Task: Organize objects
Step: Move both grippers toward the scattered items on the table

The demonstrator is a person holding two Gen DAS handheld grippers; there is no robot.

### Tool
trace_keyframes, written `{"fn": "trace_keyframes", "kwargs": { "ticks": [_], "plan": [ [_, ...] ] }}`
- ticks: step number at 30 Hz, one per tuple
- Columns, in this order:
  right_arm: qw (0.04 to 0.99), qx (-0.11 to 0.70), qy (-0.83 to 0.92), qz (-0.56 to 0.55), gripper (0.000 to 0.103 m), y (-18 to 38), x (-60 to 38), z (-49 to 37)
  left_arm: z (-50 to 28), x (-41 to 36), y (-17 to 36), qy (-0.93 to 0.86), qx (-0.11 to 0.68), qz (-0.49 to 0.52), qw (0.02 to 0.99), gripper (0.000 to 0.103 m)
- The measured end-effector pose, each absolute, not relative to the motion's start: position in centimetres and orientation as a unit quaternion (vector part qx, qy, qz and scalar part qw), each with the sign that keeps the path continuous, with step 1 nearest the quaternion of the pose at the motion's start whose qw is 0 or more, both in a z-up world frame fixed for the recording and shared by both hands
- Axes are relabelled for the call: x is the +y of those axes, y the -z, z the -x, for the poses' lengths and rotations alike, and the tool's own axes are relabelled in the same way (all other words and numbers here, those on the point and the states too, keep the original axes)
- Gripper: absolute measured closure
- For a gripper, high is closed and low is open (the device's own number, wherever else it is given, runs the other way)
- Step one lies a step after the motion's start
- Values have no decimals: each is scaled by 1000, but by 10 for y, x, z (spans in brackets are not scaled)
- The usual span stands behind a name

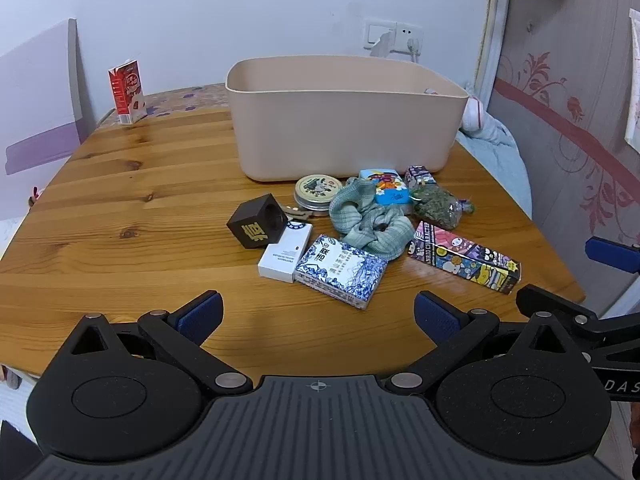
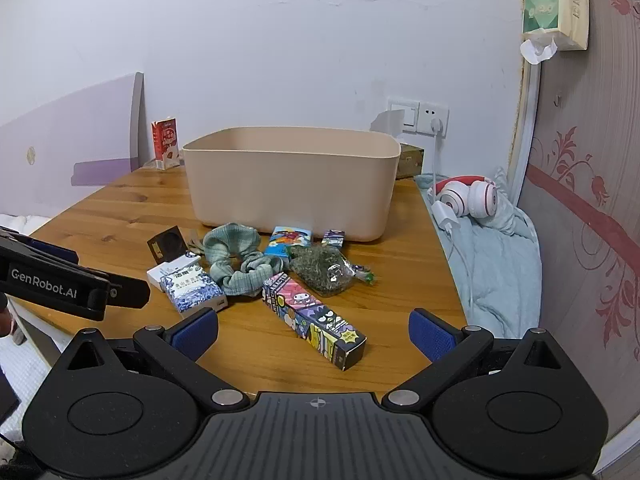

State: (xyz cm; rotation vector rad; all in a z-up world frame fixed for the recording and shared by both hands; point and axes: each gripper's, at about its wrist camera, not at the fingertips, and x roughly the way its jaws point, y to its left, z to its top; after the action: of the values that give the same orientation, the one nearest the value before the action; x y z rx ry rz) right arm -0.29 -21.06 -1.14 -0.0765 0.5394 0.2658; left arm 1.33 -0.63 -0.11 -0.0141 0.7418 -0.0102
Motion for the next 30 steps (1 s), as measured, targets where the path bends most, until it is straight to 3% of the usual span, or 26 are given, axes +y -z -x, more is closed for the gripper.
{"fn": "trace_keyframes", "kwargs": {
  "ticks": [30],
  "plan": [
    [955, 250, -143, 66, 0, 18, -203, -1, -19, -6, 9, 13, 371, 15, 929, 0]
  ]
}}
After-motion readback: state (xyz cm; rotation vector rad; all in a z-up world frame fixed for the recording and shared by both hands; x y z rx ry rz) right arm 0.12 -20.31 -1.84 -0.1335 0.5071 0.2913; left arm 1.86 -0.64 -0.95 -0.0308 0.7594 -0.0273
